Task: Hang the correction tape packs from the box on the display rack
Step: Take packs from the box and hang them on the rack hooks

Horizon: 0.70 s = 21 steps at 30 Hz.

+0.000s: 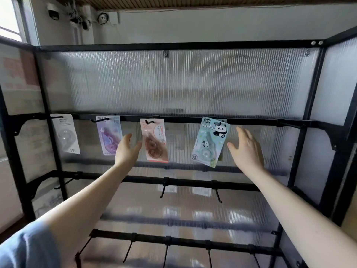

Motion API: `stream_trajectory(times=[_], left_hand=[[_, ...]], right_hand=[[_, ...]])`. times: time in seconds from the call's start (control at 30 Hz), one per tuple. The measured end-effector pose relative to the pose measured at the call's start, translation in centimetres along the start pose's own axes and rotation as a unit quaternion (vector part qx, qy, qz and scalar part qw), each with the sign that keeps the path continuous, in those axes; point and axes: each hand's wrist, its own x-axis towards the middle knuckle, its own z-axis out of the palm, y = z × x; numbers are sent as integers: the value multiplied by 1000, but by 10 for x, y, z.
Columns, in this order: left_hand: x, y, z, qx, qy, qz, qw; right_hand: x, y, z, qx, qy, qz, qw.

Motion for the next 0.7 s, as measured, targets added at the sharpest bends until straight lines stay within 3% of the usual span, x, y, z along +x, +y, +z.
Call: stream_trajectory(times=[0.17,0.43,0.7], left_hand=[[-36,-15,-4,116,-3,23,993],[-91,-52,-11,212,-28,63,975],[-129,-116,-35,281,-113,61,951]], right_hand=[[-34,6,12,1,-36,-8,999],[-87,0,39,-8,-104,-6,995],[-148,-28,81,-53,-180,27,982]])
